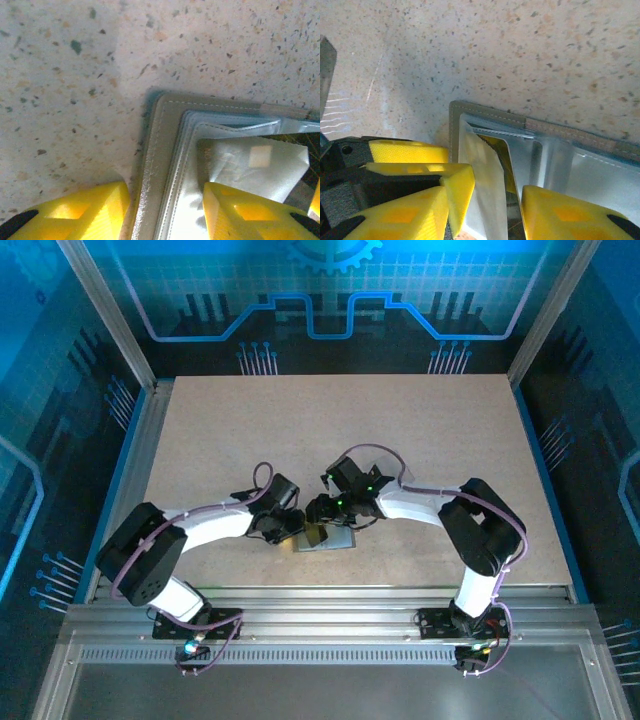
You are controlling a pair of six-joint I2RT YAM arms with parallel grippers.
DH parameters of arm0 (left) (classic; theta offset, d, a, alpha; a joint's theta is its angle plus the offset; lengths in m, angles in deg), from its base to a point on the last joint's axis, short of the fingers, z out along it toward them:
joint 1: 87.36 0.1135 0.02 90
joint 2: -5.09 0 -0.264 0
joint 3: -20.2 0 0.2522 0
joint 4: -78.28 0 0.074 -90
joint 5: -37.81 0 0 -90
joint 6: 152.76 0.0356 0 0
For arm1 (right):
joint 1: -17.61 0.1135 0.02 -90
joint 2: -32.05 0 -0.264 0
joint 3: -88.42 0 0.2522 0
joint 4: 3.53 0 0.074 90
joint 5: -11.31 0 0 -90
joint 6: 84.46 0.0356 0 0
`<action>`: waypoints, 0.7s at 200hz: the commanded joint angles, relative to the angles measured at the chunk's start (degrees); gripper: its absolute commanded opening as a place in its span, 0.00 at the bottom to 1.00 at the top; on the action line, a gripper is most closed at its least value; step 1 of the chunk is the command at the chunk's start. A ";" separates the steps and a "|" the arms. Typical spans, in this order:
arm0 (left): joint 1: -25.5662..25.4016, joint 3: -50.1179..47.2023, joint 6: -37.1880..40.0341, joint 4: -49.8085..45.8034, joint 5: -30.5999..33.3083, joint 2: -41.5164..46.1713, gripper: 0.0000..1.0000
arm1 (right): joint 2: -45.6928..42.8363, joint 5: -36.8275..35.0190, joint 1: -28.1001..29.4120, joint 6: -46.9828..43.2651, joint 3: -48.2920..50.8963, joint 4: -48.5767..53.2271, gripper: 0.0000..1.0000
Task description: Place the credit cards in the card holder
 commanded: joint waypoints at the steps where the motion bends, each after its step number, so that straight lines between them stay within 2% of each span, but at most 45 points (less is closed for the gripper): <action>1: 1.10 -2.34 -0.59 -0.61 -5.93 3.43 0.48 | 2.64 1.24 1.11 0.86 1.87 0.32 0.46; 30: 1.94 -3.46 0.18 1.13 -7.30 6.63 0.49 | 1.79 -2.26 1.52 -1.76 0.10 4.71 0.50; 64: 3.29 -3.76 1.07 0.28 -7.40 8.84 0.48 | 2.22 -0.97 1.24 -1.59 -0.33 3.87 0.51; 95: 5.31 -4.80 0.84 0.36 -7.69 10.23 0.40 | 1.48 -0.55 1.14 -1.85 -0.27 3.84 0.51; 126: 6.51 -4.29 1.50 2.33 -10.06 7.65 0.23 | 1.44 -0.23 1.22 -2.81 -0.70 5.56 0.51; 140: 6.64 -3.97 1.89 3.06 -10.64 6.03 0.18 | 1.52 0.14 1.32 -2.69 -0.62 5.50 0.51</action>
